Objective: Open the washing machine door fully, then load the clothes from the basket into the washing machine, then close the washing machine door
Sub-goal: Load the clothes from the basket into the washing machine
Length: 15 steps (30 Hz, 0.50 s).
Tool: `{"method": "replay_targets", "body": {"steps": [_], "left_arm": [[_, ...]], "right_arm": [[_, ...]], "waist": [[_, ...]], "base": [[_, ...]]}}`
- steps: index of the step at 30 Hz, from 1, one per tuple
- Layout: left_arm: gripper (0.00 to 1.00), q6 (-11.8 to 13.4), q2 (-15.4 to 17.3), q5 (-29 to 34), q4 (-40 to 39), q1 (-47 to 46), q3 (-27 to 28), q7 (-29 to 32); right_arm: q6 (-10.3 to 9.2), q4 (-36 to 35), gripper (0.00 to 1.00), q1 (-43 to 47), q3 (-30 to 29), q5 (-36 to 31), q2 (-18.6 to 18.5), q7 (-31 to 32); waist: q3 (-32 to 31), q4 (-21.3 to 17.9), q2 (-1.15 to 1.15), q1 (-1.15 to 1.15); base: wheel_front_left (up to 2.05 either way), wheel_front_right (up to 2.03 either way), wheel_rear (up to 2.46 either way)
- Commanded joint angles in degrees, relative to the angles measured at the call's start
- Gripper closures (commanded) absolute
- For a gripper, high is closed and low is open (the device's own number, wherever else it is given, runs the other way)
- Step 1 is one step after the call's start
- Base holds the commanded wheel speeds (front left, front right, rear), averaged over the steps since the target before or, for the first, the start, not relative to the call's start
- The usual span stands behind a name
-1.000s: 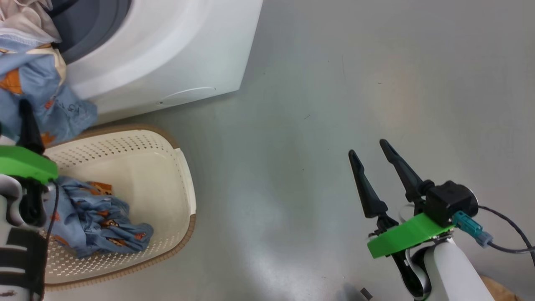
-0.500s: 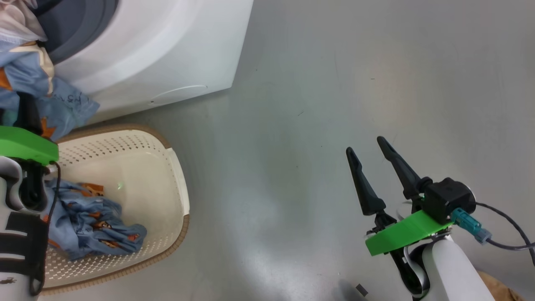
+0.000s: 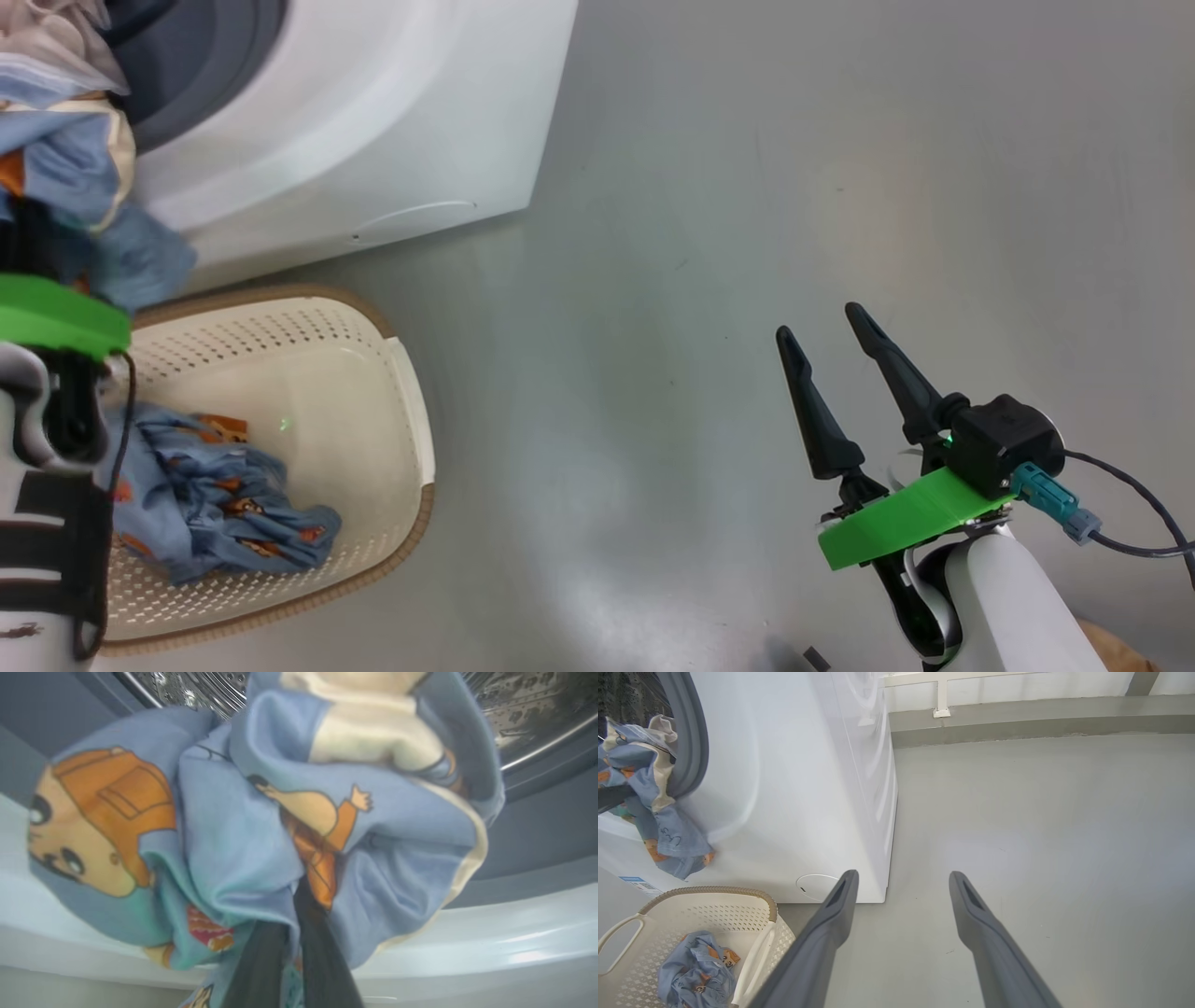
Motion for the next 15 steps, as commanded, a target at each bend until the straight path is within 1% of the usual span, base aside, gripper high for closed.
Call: {"method": "replay_targets", "body": {"steps": [1,8,15], "left_arm": [[1.00,-0.1,2.4,1.0,-2.8,0.7,1.8,-0.7],[1.00,-0.1,1.7,1.3,-7.8,1.1,-0.7,-0.8],[1.00,0.0,2.9,2.3,-7.1,-2.3,-2.1,-0.4]], "right_arm": [[0.09,-1.0,0.00,1.2,1.0,0.1,0.2,-0.3],[0.09,-0.4,0.00,1.5,1.5,0.1,0.2,-0.3],[0.09,-0.3,0.00,1.5,2.6,1.3,0.2,-0.3]], "waist": [[-0.6,0.6,0.00,0.00],[-2.0,1.3,0.00,0.00],[-2.3,-0.2,0.00,0.00]], "base": [[0.00,0.00,0.00],[0.00,0.00,0.00],[0.00,0.00,0.00]]}}
